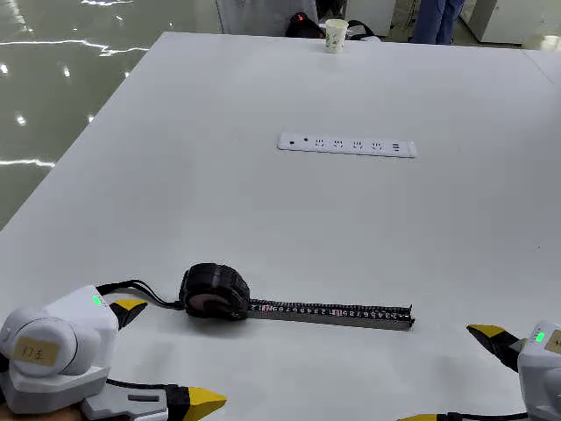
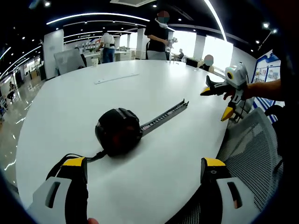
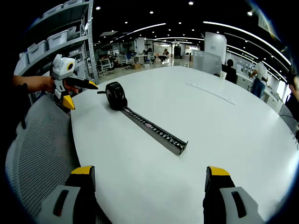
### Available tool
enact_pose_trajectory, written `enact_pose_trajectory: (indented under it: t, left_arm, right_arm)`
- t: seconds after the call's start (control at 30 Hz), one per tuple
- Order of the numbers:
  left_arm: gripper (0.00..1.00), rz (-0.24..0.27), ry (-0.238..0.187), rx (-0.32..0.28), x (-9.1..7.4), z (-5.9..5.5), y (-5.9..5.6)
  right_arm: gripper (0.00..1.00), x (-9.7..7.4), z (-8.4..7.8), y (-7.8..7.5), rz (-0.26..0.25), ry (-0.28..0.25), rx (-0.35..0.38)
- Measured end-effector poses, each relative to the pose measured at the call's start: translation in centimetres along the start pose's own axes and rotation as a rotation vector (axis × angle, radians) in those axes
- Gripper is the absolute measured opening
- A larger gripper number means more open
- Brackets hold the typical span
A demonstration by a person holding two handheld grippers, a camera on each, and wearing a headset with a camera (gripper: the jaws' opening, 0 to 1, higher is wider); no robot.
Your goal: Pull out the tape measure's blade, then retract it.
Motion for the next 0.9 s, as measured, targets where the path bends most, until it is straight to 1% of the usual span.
enact_pose_trajectory:
  t: [0.1, 0.2, 0.27, 0.33, 0.4, 0.5, 0.57, 0.63, 0.7, 0.8, 0.83, 0.9]
  left_arm:
    - [0.99, 0.004, 0.001, -0.006, -0.3, 0.0, -0.5]
    - [0.99, 0.009, -0.007, -0.026, -0.5, -0.1, -0.9]
    - [0.99, 0.017, -0.008, -0.036, -0.6, -0.2, -1.3]
    - [0.99, 0.033, 0.0, -0.05, -0.8, -0.2, -1.5]
    - [0.99, 0.063, -0.019, -0.067, -0.9, 0.0, -1.7]
    - [0.99, 0.079, -0.027, -0.091, -1.1, 0.2, -2.1]
    - [0.99, 0.089, -0.037, -0.089, -1.2, 0.5, -2.4]
    - [0.99, 0.089, -0.033, -0.086, -1.1, 0.6, -2.4]
    - [0.99, 0.096, -0.036, -0.086, -1.1, 0.7, -2.4]
    - [0.99, 0.126, -0.055, -0.134, -1.3, 1.2, -2.2]
    - [0.99, 0.137, -0.052, -0.157, -1.4, 1.3, -2.2]
    - [0.99, 0.16, -0.044, -0.176, -1.5, 1.4, -2.0]
  right_arm:
    - [0.97, 0.0, 0.0, 0.4, -0.006, -0.004, 0.0]
    - [0.98, 0.0, 0.1, 0.8, -0.01, -0.009, 0.01]
    - [0.98, 0.1, 0.2, 1.1, -0.013, -0.013, 0.017]
    - [0.98, 0.0, 0.5, 1.4, -0.02, -0.023, 0.023]
    - [0.98, 0.0, 0.7, 1.6, -0.035, -0.032, 0.034]
    - [0.99, 0.1, 0.9, 2.0, -0.049, -0.041, 0.045]
    - [0.99, 0.1, 1.0, 2.2, -0.06, -0.042, 0.053]
    - [0.99, 0.1, 1.1, 2.3, -0.07, -0.045, 0.055]
    - [0.99, 0.1, 1.1, 2.5, -0.071, -0.046, 0.078]
    - [0.99, 0.1, 1.2, 2.8, -0.074, -0.045, 0.094]
    - [0.99, 0.0, 1.3, 2.9, -0.081, -0.044, 0.095]
    - [0.99, 0.0, 1.4, 2.9, -0.097, -0.048, 0.104]
Point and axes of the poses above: the centre of the closed fingertips' face, and the gripper's own axes: x roughly forward along the fingers, y roughly to its left, z roughly out of its top, the point moved 6 cm from there along -x, roughly backward along the fingers, and after that the axes turned 9 degrees about z, right-handed, at the moved point
